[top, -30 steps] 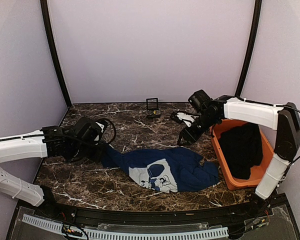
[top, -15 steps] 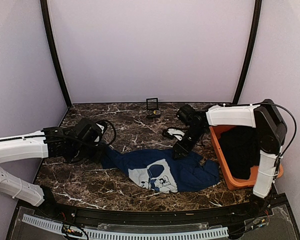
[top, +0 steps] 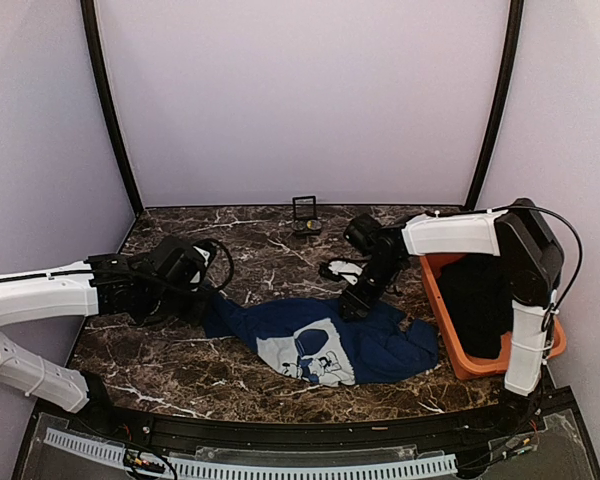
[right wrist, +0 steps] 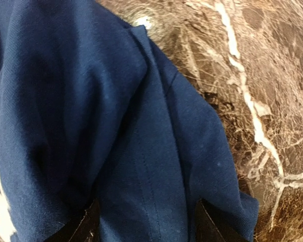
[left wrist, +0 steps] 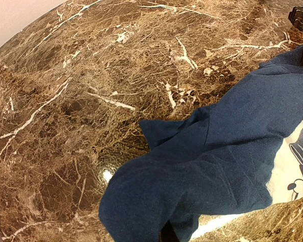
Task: Pin the brooch onto the clothing
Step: Pick up the crumped clothing from the center of the board.
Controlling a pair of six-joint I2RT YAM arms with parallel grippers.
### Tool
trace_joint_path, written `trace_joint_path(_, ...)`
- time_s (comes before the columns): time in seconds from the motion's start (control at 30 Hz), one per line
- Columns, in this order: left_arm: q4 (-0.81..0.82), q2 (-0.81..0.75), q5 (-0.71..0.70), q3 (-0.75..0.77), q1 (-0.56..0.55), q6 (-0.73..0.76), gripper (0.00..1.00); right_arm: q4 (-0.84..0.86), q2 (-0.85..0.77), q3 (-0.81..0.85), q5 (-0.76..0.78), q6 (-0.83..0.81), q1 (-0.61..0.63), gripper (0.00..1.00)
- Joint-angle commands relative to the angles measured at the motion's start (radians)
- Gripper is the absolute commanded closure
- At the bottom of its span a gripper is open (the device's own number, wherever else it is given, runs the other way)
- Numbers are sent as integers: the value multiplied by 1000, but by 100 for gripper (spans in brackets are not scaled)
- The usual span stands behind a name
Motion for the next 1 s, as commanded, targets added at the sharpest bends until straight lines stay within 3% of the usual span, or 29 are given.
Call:
trace_joint_path(0.0,4,6,9,-7,5,-3,95,22,34,22,23,-7,7,41)
trace_joint_path(0.07,5,4,9,-5,5,-3,96,22,50,22,1,-8,7,51)
trace_joint_path(0.3,-7,-8,1,7,6,4,99,17,22,32,-38,-16,7,100)
trace_joint_path(0.77,-39,-90,-135,177,61,161,99,132,-284,61,184,25,4,100)
trace_joint_path(0.97,-17,-158,-208,243,71,259,99,251,-470,-21,363,34,2,100)
